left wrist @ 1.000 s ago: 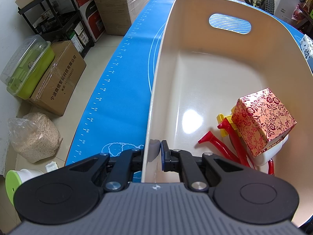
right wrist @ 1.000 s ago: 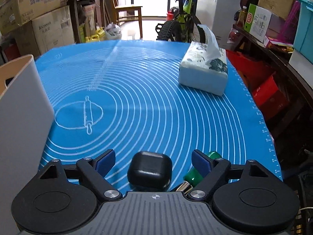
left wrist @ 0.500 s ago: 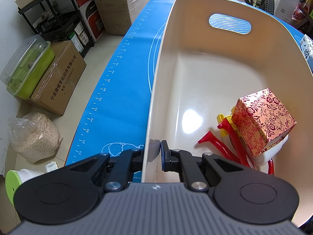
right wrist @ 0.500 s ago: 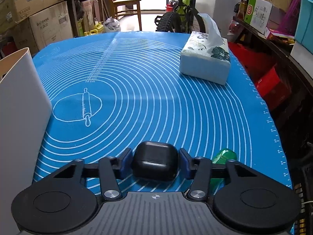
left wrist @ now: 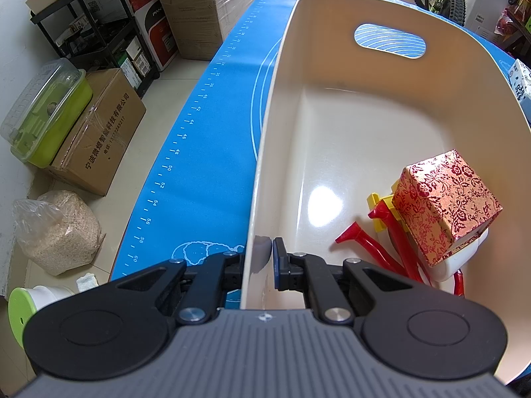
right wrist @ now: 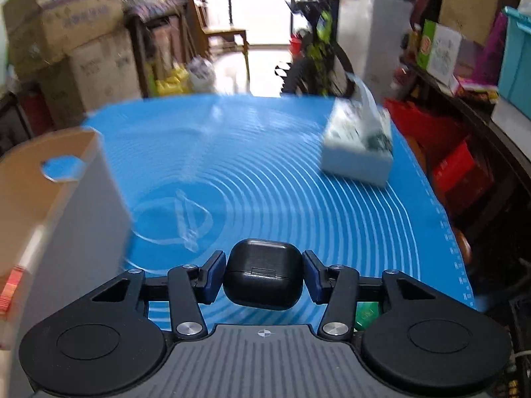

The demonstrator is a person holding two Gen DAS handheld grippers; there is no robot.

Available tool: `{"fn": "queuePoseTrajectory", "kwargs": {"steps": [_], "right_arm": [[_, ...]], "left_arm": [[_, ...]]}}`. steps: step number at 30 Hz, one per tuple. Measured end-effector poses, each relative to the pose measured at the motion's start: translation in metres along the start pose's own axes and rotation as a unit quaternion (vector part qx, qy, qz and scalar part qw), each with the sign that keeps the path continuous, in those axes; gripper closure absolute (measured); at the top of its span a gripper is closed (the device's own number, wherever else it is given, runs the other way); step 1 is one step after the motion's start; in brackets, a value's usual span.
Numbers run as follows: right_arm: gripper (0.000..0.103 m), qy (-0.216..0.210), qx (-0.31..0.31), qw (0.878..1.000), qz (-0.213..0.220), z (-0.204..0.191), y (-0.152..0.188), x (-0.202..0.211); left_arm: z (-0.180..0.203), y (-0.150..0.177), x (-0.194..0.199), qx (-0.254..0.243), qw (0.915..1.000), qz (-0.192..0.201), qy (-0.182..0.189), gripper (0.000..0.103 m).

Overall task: Organize rigid objects
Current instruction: 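Carry the earbud case into the bin and release it with the right gripper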

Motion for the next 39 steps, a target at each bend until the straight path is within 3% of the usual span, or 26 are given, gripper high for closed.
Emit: {"fn": "queuePoseTrajectory", "kwargs": {"steps": [8,14,23,28,36,39], "right_arm": [[0.048,-0.080,0.026,0.994,0.070,-0.053,-0.022,0.052],[0.048,-0.120,0.052,0.987,0.096,-0.093,-0.029,0.071],[0.048,-0.137,0.118,0.980,0.077,-0.156,-0.020,0.061],[0.048,-0.137,0.155,0.978,0.024,-0.184,-0.003,0.044],[0.049,-0.126,0.169,0.977,-0.045,-0.191,0.016,0.025],[0.049,-0.124,0.169,0.977,-0.044,-0.190,0.017,0.024]], "left_arm": [[0.000,0.000,0.000,0.000,1.0000,0.000,-0.001,0.091],[0.000,0.000,0.000,0.000,1.0000,0.000,-0.001,0.091],[0.001,0.000,0.000,-0.001,1.0000,0.001,0.000,0.091],[0.001,-0.001,0.000,-0.001,1.0000,0.000,0.001,0.092],[0.001,-0.001,-0.001,-0.003,1.0000,0.001,0.002,0.092],[0.001,-0.001,-0.001,-0.003,1.0000,0.001,0.002,0.092]]}}
Point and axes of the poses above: each gripper's, at about its wrist camera, not at the fingertips, and x roughly against the way its jaws point, z to its right, y to its underside, the point moved 7 cm from there along -x, roughly the way its jaws point, and after that the axes turned 5 degrees about -x, right-handed, at the moved point
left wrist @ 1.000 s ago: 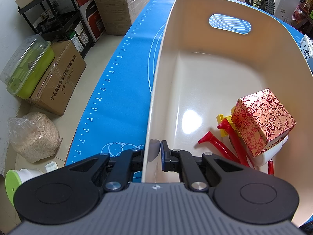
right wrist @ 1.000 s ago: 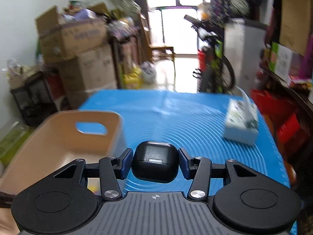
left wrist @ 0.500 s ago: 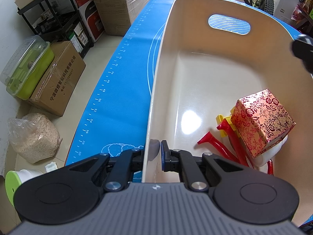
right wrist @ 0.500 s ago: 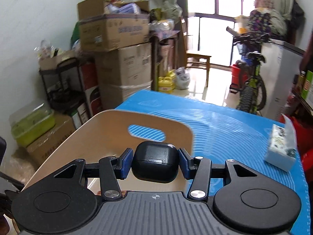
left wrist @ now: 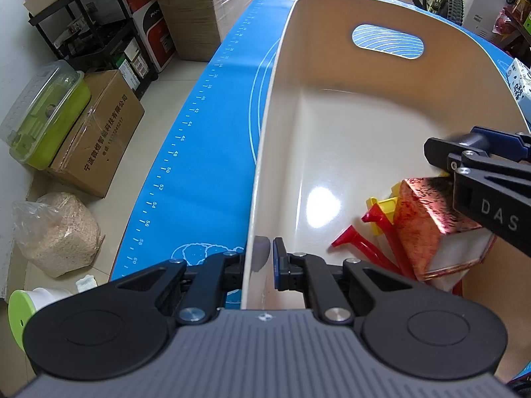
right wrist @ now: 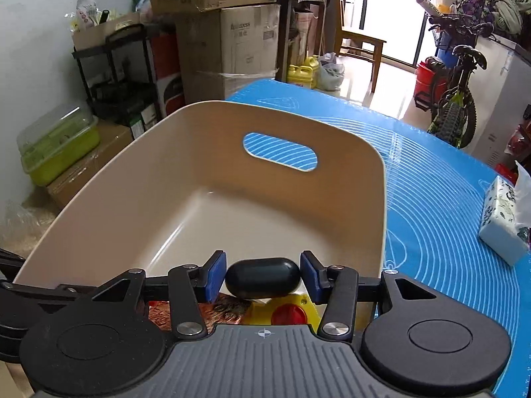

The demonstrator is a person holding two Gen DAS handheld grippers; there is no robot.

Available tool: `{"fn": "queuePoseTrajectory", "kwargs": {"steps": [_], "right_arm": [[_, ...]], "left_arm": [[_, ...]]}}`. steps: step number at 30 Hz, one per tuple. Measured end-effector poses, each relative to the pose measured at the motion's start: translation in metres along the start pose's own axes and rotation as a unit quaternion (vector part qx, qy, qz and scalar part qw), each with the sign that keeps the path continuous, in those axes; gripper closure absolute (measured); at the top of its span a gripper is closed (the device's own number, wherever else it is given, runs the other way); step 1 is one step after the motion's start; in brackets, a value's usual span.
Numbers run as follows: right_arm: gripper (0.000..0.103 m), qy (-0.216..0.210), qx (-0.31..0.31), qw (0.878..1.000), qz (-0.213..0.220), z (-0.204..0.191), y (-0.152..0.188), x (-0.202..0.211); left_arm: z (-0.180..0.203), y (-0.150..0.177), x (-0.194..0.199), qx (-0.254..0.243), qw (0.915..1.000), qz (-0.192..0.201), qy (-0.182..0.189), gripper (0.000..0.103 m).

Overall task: Organize rigid objects
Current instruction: 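Carry the earbud case into the bin and release it with the right gripper, then move the right gripper to the green-capped marker and grasp it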

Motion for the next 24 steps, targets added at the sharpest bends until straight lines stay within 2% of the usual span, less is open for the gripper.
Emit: {"fn": "queuePoseTrajectory", "kwargs": {"steps": [1,8,24], "right_arm": [[0.043,0.001,-0.001,1.000,0.000,0.000,0.000,0.000],[0.030,-0.008,-0.014,1.000,0.008,0.010,0.001,0.006],[0.020,-0.015,-0.061,0.997,0.054,0.033,-0.014,0.044]], "left_arm": [[0.000,0.000,0.000,0.000,1.0000,0.000,-0.001,0.092],[-0.001,0.000,0.000,0.000,1.0000,0.000,-0.001,0.092],[-0.002,0.001,0.001,0.000,1.0000,0.000,-0.003,0.091]]}}
Point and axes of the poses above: each gripper's, at about its wrist camera, not at the fingertips, and x roughly against the way its jaws point, z to its right, y to its underside, the point moved 7 cm from there along -x, roughly the way its jaws point, and after that the axes turned 5 degrees about -x, right-handed, at the moved point
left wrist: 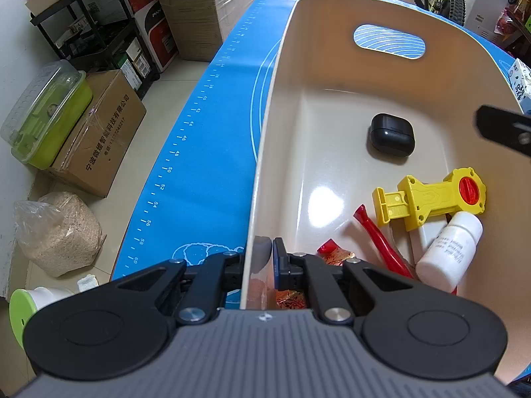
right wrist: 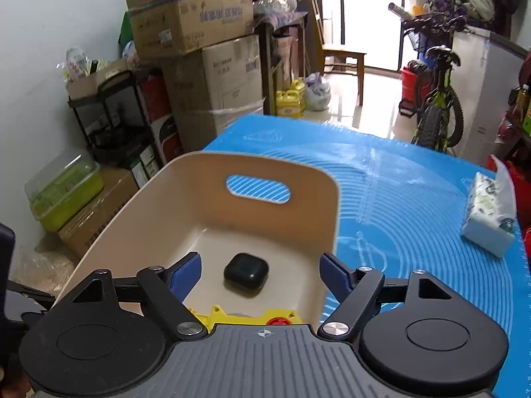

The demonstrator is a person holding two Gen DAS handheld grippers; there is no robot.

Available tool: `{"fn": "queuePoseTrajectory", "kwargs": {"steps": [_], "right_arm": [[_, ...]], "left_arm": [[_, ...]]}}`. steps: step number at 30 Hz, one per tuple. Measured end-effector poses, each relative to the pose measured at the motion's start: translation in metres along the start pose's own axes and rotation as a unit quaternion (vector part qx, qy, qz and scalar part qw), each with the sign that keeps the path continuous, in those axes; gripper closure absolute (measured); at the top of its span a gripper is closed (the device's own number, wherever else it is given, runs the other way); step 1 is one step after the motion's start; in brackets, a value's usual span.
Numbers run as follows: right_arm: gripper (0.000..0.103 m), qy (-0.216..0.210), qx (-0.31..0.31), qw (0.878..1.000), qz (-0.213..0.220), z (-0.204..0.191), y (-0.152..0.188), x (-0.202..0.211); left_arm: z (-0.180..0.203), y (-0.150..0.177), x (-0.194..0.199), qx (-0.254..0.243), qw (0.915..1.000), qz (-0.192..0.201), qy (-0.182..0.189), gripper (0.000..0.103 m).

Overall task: Organize rigid objects
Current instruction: 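Move the right gripper to the green-capped marker and grasp it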

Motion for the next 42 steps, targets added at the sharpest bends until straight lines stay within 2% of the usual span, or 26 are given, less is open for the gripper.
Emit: {"fn": "queuePoseTrajectory", "kwargs": {"steps": [6,14,23,28,34,37,41,42], "right_arm": [[0.014,0.016,-0.037,0.999,0.017,0.029,-0.007,0.019],[0.007,0.087,-0.080,0.993,0.024,0.095,0.005,0.024],[0.002,0.162,-0.131,0.978,-0.011,0.167,0.033,0.005],[0.002,0.211,-0.152,0.965,-0.046,0.202,0.055,-0.010],[0.002,0.229,-0.212,0.947,-0.079,0.238,0.078,-0.024],[0.003,0.234,-0.222,0.942,-0.094,0.247,0.088,-0.030],[0.013,0.244,-0.217,0.939,-0.107,0.253,0.098,-0.037],[0.014,0.244,-0.217,0.939,-0.109,0.254,0.100,-0.038]], "left_arm": [[0.000,0.000,0.000,0.000,1.0000,0.000,0.000,0.091],[0.000,0.000,0.001,0.001,1.0000,-0.001,-0.001,0.091],[0.002,-0.001,0.000,0.001,1.0000,-0.002,-0.003,0.091],[0.002,-0.001,0.000,0.001,1.0000,-0.001,-0.003,0.091],[0.002,-0.001,0.000,0.001,1.0000,-0.001,-0.003,0.091],[0.002,-0.001,0.000,0.001,1.0000,-0.002,-0.003,0.091],[0.002,-0.001,0.000,0.002,1.0000,-0.002,-0.003,0.091],[0.002,-0.001,0.000,0.002,1.0000,-0.002,-0.003,0.091]]}}
Point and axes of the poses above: each gripper's, at about its wrist camera, not at the fingertips, and x roughly against the way its jaws point, z to its right, y to its underside, the point moved 7 cm from there along -x, roughly the way its jaws point, and after that the axes turned 5 degrees about -x, right-handed, at the moved point
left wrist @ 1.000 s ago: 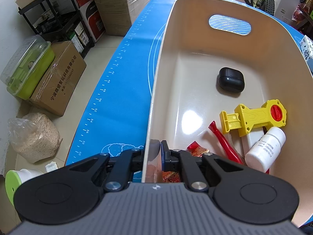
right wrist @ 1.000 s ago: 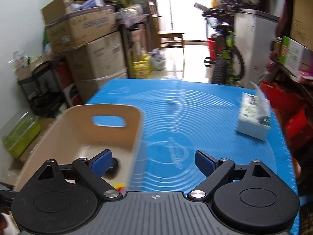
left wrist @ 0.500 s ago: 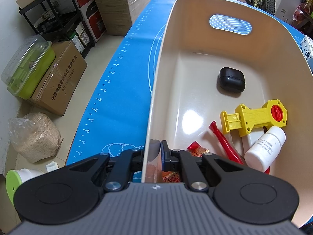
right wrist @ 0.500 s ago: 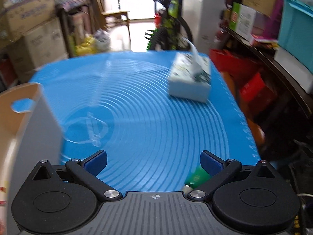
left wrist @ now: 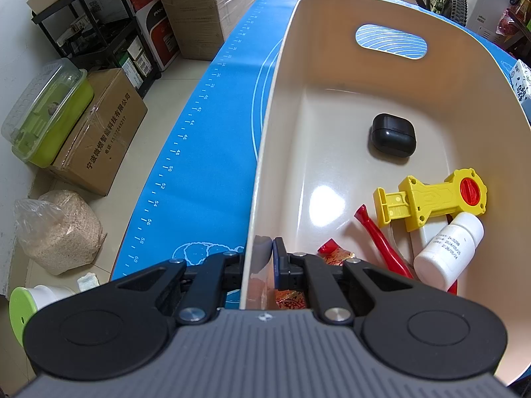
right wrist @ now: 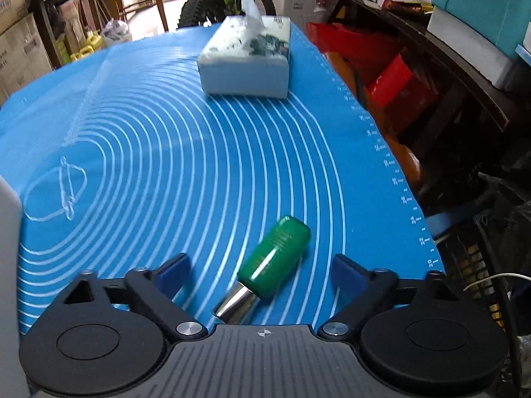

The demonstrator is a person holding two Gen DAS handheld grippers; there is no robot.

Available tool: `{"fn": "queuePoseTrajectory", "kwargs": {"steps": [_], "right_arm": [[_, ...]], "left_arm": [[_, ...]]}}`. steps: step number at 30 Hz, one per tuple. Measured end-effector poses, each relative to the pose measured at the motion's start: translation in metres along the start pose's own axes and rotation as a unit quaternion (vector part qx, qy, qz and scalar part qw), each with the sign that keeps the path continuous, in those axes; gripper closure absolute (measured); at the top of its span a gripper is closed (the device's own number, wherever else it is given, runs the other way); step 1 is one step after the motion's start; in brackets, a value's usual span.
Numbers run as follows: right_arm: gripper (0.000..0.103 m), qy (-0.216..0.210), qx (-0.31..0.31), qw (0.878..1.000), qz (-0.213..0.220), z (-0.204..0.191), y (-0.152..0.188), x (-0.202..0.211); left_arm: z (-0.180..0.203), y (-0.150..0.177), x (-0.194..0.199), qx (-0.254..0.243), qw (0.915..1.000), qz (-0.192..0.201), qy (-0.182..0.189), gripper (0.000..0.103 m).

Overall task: Organize rigid objects
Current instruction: 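Move the right gripper to the green-capped marker and grasp it, then carry the marker into the bin and release it with the right gripper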

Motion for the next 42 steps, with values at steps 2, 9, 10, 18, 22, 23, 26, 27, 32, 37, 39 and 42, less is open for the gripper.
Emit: {"fn": "queuePoseTrajectory", "kwargs": {"steps": [2,9,10,18,22,23,26,27,32,37,39,42], "right_arm": [[0.017,-0.004,0.000,1.000,0.005,-0.001,0.001,0.003],[0.052,-0.014,0.010,1.000,0.015,-0.011,0.001,0.012],[0.064,-0.014,0.010,1.000,0.017,-0.012,0.001,0.013],[0.070,-0.006,0.007,1.000,0.029,-0.010,-0.001,0.018],[0.070,-0.015,-0.002,0.998,0.054,-0.010,-0.009,0.033],[0.070,-0.019,-0.004,0.998,0.060,-0.011,-0.010,0.037],[0.070,-0.036,-0.011,0.996,0.076,-0.016,-0.016,0.052],[0.070,-0.042,-0.011,0.996,0.084,-0.019,-0.017,0.058],[0.070,-0.072,0.005,0.987,0.144,-0.040,-0.026,0.095],[0.070,-0.118,0.023,0.975,0.187,-0.065,-0.029,0.132],[0.070,-0.134,0.037,0.970,0.202,-0.077,-0.028,0.146],[0.070,-0.162,0.058,0.962,0.214,-0.097,-0.025,0.164]], "left_arm": [[0.000,0.000,0.000,0.000,1.0000,0.000,0.000,0.091],[0.000,0.000,0.000,0.000,1.0000,0.000,0.001,0.091],[0.000,0.000,0.000,0.000,1.0000,0.000,0.000,0.091],[0.000,0.000,0.000,0.001,1.0000,0.000,0.000,0.091],[0.000,0.000,-0.001,0.000,1.0000,0.000,0.000,0.091],[0.000,0.000,-0.001,0.000,1.0000,0.000,0.000,0.091],[0.000,0.000,-0.001,0.000,1.0000,0.000,0.000,0.091],[0.000,0.000,-0.001,0.000,1.0000,0.000,0.000,0.091],[0.000,0.001,-0.002,0.001,1.0000,0.001,-0.001,0.091],[0.000,0.001,-0.002,0.001,1.0000,0.000,-0.001,0.091],[0.001,0.001,-0.002,0.000,1.0000,0.001,-0.002,0.091],[0.000,0.001,-0.002,0.000,1.0000,0.001,-0.002,0.091]]}}
Point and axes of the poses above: each gripper's, at about its wrist camera, not at the fingertips, and x roughly against the way its jaws point, z to its right, y to its underside, the point moved 7 cm from there along -x, roughly the way its jaws point, and after that the axes turned 5 degrees about -x, right-handed, at the moved point
